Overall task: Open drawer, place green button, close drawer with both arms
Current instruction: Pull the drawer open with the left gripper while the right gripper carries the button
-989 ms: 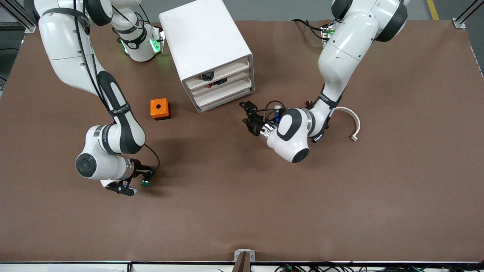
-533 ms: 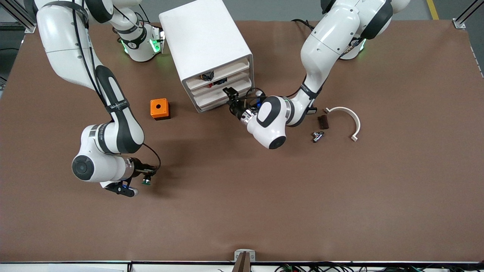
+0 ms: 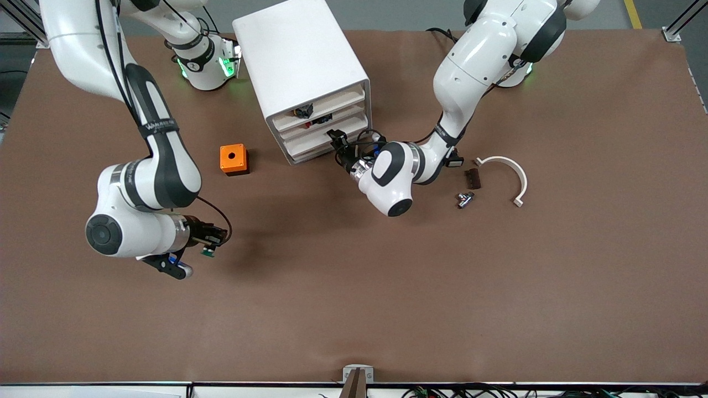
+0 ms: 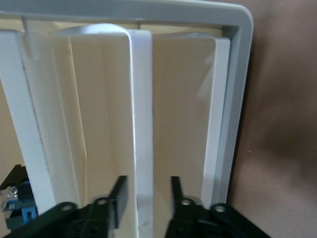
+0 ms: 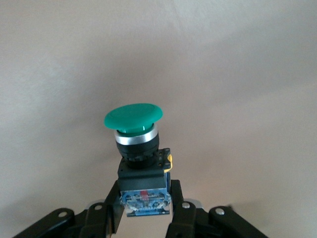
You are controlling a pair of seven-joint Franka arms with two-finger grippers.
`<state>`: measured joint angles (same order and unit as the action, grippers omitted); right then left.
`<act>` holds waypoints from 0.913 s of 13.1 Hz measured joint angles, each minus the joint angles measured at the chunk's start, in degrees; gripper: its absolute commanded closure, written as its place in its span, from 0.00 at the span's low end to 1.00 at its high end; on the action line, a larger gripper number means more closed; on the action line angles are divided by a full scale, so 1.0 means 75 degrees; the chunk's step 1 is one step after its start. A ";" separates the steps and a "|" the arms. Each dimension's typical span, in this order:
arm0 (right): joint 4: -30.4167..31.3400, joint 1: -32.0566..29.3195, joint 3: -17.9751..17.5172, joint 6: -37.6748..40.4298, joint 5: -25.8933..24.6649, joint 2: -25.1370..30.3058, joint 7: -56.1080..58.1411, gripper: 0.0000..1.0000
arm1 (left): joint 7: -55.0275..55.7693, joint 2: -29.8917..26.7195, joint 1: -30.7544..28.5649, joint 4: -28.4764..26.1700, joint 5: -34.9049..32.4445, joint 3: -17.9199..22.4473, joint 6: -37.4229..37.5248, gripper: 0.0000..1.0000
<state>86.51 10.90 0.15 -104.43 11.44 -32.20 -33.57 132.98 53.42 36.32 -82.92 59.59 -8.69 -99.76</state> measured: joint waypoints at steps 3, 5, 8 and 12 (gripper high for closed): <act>0.0009 0.0229 -0.0004 0.0512 0.0295 0.0498 -0.1062 0.95 | -0.0091 0.0005 -0.0007 0.0004 0.0153 0.0027 0.0034 1.00; 0.0029 0.0372 -0.0005 0.0728 0.0724 0.0697 -0.1828 0.96 | -0.0337 0.0015 -0.0122 -0.0005 0.0273 0.0100 0.0053 1.00; 0.0079 0.0849 -0.0022 0.0914 0.0830 0.0874 -0.2518 1.00 | -0.0955 0.0016 -0.0582 0.0032 0.0306 0.0150 0.0049 0.98; 0.0159 0.1686 -0.0022 0.1261 0.0875 0.0921 -0.3261 1.00 | -0.1805 0.0048 -0.1361 0.0206 0.0367 0.0168 0.0021 0.82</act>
<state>87.70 23.55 -0.01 -94.97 18.01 -25.29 -58.03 119.44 53.79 26.11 -81.37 62.34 -7.43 -99.60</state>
